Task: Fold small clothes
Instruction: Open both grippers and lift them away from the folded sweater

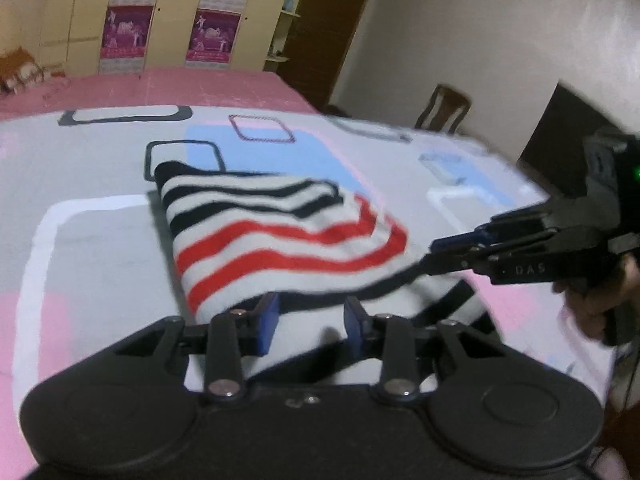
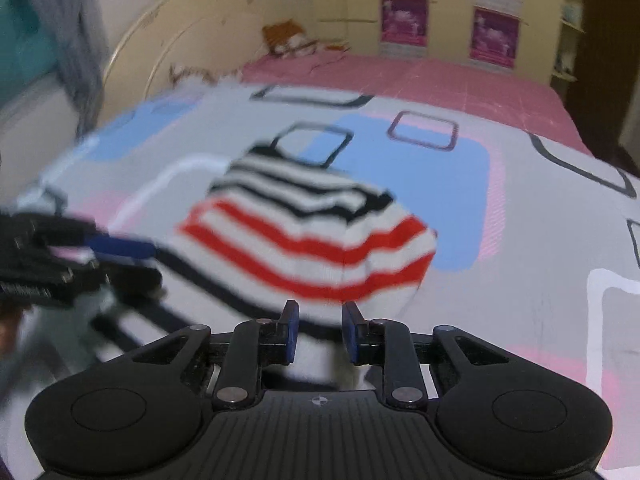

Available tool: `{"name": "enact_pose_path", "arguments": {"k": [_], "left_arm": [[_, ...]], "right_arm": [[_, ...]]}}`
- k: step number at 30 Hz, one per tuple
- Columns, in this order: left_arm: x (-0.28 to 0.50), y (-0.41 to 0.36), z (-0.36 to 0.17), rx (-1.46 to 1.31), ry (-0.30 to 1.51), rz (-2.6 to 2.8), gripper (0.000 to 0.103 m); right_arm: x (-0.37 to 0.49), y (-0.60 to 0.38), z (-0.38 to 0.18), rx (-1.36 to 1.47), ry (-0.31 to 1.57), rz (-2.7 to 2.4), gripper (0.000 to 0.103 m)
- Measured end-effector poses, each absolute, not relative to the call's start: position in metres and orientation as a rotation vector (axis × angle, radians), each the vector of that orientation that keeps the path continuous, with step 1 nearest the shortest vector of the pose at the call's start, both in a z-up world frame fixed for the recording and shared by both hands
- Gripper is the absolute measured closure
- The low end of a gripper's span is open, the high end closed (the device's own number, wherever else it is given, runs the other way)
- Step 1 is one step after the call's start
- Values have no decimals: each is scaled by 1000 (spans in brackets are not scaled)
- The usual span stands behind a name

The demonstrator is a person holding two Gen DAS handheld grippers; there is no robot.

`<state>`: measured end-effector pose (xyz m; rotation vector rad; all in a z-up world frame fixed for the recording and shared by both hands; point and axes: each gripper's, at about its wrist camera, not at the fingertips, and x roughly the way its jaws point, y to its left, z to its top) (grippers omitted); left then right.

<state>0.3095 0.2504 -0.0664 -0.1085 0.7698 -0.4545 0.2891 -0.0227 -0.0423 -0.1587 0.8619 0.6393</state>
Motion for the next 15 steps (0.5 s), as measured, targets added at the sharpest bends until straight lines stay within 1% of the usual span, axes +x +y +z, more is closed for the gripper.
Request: {"name": "enact_pose_path", "arguments": {"k": [2, 4, 7, 9, 11, 13, 15], "left_arm": [[313, 245, -70, -94, 777, -440, 70], [317, 237, -73, -64, 779, -424, 70], [310, 230, -65, -15, 774, -396, 70], [294, 233, -54, -26, 765, -397, 74], [275, 236, -50, -27, 780, -375, 74], [257, 238, -53, -20, 808, -346, 74], [245, 238, -64, -21, 846, -317, 74]], "right_arm": [[289, -14, -64, -266, 904, 558, 79], [294, -19, -72, -222, 923, 544, 79], [287, -18, -57, -232, 883, 528, 79], [270, -25, -39, -215, 829, 552, 79], [254, -32, -26, -179, 813, 589, 79], [236, -33, -23, -176, 818, 645, 79], [223, -29, -33, -213, 840, 669, 79]]}}
